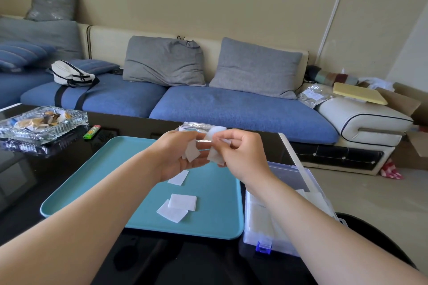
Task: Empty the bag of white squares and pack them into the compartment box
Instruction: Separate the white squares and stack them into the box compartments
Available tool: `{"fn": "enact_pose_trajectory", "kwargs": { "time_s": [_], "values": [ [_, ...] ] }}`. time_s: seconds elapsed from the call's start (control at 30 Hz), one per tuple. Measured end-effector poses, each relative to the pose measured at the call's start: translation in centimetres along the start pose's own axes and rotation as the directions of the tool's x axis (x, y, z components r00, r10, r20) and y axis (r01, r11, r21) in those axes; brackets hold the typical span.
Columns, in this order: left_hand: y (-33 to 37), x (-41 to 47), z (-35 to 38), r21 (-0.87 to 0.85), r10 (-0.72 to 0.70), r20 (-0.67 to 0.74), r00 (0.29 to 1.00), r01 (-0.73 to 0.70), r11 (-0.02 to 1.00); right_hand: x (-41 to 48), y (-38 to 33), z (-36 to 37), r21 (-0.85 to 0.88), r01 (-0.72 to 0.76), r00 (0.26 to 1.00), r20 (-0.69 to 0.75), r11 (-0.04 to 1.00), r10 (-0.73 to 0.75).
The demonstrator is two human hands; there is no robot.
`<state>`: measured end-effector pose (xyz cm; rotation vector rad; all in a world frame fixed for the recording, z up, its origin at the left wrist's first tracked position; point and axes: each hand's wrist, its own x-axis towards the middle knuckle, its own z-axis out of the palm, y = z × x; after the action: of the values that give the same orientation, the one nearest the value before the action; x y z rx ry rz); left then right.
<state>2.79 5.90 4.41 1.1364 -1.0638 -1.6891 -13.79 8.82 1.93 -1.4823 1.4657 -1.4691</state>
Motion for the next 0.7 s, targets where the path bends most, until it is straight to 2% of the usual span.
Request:
{"fn": "enact_pose_trajectory", "kwargs": {
  "time_s": [0.1, 0.2, 0.43, 0.57, 0.7],
  "values": [
    [0.0, 0.4, -0.3, -0.055, -0.04, 0.011, 0.999, 0.041, 0.998, -0.5, -0.6, -0.2, 0.033, 0.002, 0.978, 0.208, 0.999, -0.009],
    [0.0, 0.3, -0.5, -0.009, -0.077, 0.05, 0.996, 0.077, 0.997, -1.0, -0.8, 0.0, 0.041, -0.006, 0.944, 0.331, 0.999, -0.008],
    [0.0, -0.4, 0.0, 0.164, -0.124, 0.192, 0.973, 0.093, 0.982, -0.8, -0.7, -0.6, -0.004, 0.007, 0.903, 0.43, 1.0, -0.005],
    [0.1, -0.8, 0.4, 0.09, -0.119, 0.132, 0.984, 0.107, 0.99, -0.8, -0.8, -1.0, -0.077, 0.019, 0.884, 0.467, 0.997, 0.019],
    [-0.1, -0.4, 0.3, 0.037, -0.11, 0.049, 0.993, 0.108, 0.993, -0.4, -0.7, -1.3, -0.114, 0.021, 0.912, 0.41, 0.993, 0.027]
  ]
}}
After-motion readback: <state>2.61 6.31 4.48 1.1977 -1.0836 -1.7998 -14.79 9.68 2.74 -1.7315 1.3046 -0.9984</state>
